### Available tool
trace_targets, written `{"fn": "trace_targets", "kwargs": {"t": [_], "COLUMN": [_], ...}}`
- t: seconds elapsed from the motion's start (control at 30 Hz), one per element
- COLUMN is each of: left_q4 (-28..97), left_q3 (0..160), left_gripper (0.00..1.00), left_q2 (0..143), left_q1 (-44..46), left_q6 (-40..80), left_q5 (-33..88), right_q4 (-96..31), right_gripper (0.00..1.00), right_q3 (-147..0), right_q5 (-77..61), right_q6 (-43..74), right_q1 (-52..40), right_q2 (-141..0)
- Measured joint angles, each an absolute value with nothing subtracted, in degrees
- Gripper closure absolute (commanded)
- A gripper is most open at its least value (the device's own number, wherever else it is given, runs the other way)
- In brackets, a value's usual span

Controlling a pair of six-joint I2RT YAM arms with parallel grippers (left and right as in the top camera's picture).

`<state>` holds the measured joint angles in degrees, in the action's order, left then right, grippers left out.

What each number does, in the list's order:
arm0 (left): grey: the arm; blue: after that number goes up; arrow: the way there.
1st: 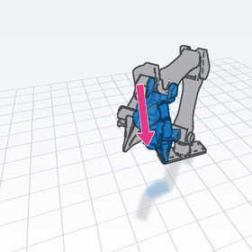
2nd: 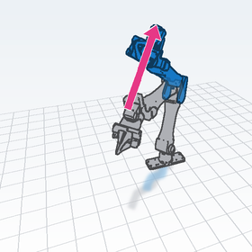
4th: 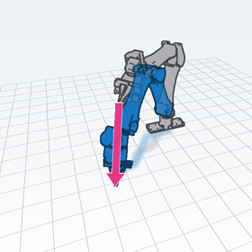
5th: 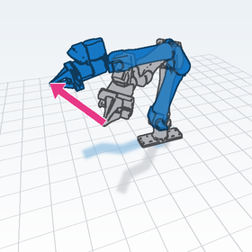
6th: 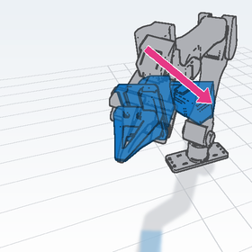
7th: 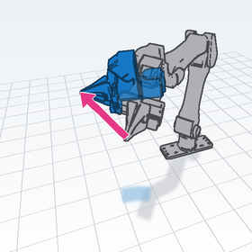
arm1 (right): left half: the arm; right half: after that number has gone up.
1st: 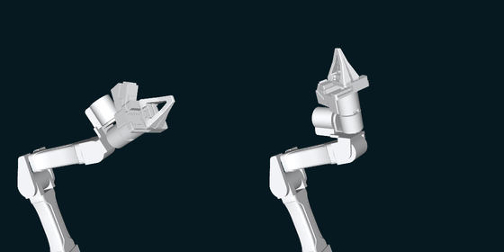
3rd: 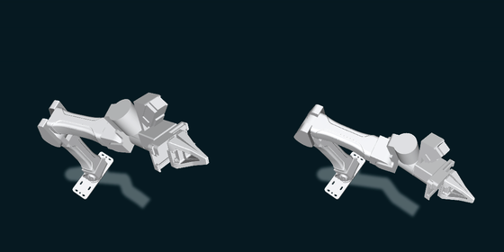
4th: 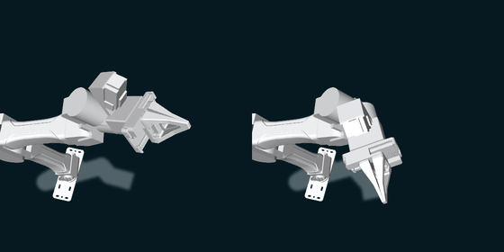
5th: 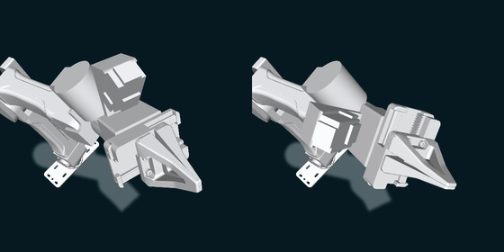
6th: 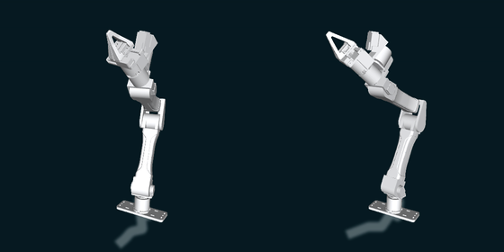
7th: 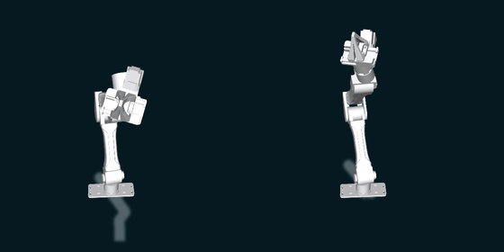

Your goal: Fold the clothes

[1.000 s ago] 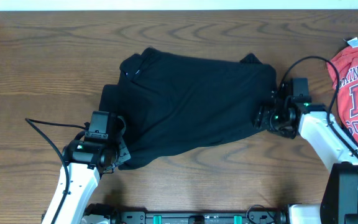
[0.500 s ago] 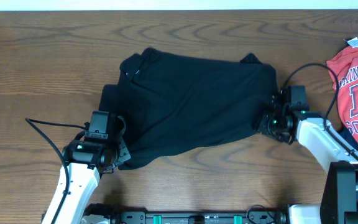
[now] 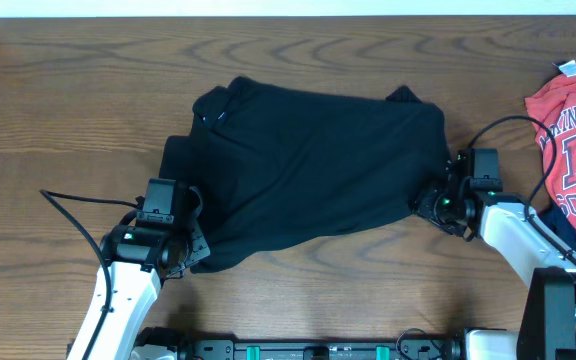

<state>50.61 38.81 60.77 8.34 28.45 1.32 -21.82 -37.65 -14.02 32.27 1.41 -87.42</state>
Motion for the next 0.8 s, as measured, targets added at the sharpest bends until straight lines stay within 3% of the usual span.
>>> {"fn": "trace_targets", "kwargs": {"t": [0.03, 0.07, 0.1, 0.13, 0.43, 0.47, 0.5, 0.8], "left_q4": [50.8, 51.0, 51.2, 51.3, 52.4, 52.4, 52.4, 52.4], "left_q3": [38.8, 38.8, 38.8, 38.8, 38.8, 38.8, 38.8, 38.8], "left_gripper": [0.94, 0.94, 0.94, 0.94, 0.94, 0.94, 0.94, 0.94], "left_q2": [60.8, 60.8, 60.8, 60.8, 60.8, 60.8, 60.8, 60.8], "left_q1": [8.3, 8.3, 8.3, 8.3, 8.3, 8.3, 8.3, 8.3], "left_q6": [28.4, 28.4, 28.4, 28.4, 28.4, 28.4, 28.5, 28.4], "left_q5": [1.3, 1.3, 1.3, 1.3, 1.3, 1.3, 1.3, 1.3], "right_q4": [-21.6, -21.2, -20.8, -20.4, -17.4, -17.3, -17.2, -17.3], "right_gripper": [0.5, 0.65, 0.95, 0.99, 0.99, 0.94, 0.99, 0.99], "right_q3": [-37.6, -37.6, -37.6, -37.4, -36.3, -36.2, -36.2, -36.2], "right_q5": [-14.3, -14.5, -14.6, -14.0, -12.8, -12.8, -12.7, -12.6], "right_q6": [33.2, 33.7, 34.0, 34.3, 34.8, 34.2, 34.0, 27.1], "right_q1": [1.6, 1.7, 1.7, 1.8, 2.5, 2.5, 2.5, 2.5], "right_q2": [-87.4, -87.4, -87.4, -87.5, -88.2, -88.2, -88.2, -88.3]}}
